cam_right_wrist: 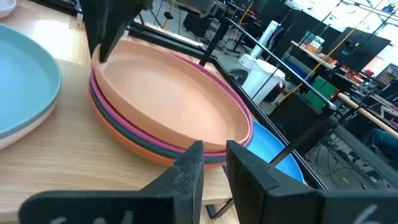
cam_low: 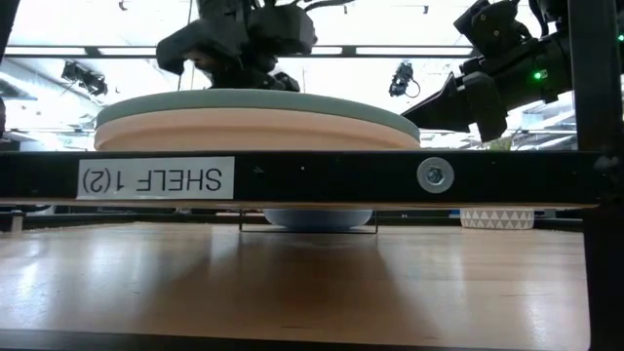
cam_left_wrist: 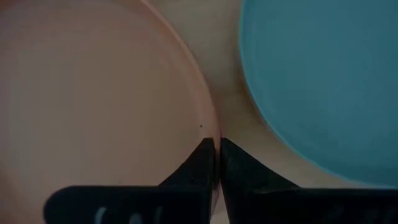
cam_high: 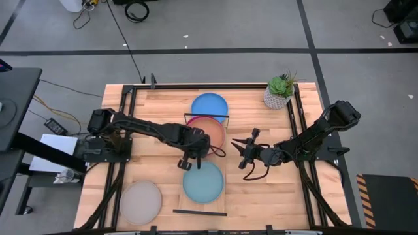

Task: Place and stack plates onto a shelf
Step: Stack the brown plate on top of the light blue plate on the shelf

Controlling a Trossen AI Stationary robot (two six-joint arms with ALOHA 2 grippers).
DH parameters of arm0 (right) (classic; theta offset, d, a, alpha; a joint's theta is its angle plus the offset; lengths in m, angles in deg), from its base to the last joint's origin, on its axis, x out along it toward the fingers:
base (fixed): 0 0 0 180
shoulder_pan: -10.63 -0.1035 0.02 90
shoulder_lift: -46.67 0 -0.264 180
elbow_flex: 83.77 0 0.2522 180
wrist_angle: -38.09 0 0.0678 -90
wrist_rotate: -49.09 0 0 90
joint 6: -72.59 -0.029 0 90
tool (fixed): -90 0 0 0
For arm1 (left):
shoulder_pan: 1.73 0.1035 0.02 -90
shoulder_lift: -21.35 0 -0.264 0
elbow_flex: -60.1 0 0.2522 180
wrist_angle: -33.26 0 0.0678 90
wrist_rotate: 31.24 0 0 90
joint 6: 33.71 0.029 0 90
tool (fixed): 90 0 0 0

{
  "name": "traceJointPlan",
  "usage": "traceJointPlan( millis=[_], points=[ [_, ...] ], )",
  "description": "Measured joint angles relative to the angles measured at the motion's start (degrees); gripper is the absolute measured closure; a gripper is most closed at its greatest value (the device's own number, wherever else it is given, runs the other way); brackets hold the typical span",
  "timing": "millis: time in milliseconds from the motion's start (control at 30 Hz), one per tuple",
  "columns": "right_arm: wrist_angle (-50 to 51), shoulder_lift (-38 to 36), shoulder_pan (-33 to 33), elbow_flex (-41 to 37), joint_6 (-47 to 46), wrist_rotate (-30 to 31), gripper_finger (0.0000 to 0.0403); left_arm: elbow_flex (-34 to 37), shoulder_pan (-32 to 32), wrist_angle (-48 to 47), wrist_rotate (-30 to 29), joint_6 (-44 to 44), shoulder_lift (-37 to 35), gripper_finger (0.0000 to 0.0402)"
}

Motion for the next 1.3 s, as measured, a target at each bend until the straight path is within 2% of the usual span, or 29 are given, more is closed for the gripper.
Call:
traceJointPlan(
  millis=[133, 467, 867, 967, 1033, 1167, 1300],
  points=[
    [0.0, 0.0, 0.0, 0.0, -0.2, -0.1, 0.0328, 0.0, 0.1, 0.6, -0.6, -2.2, 0.0, 0.0362],
    [0.0, 0.0, 0.0, 0.0, -0.2, -0.2, 0.0328, -1.8, 0.1, -0.7, -3.0, -4.4, -1.2, 0.0263],
    [0.0, 0.0, 0.0, 0.0, -0.4, -1.5, 0.0328, -2.5, 1.7, -3.9, -4.8, -8.9, -0.6, 0.0259],
    [-0.1, 0.0, 0.0, 0.0, -0.4, -2.0, 0.0328, -2.6, 1.7, -5.1, -6.7, -9.0, -1.1, 0.0259],
    [-1.8, 0.0, 1.0, 0.0, -0.7, -5.4, 0.0328, -2.6, 1.8, -6.8, -9.0, -8.9, -1.2, 0.0259],
    [-7.0, 2.0, 6.7, 0.0, -3.2, -18.8, 0.0336, -2.6, 3.0, -7.2, -8.8, -9.2, -1.2, 0.0259],
    [-8.8, 5.8, 10.5, 1.0, -4.5, -21.1, 0.0350, -2.6, 3.7, -7.9, -9.5, -8.9, -1.2, 0.0259]
  ],
)
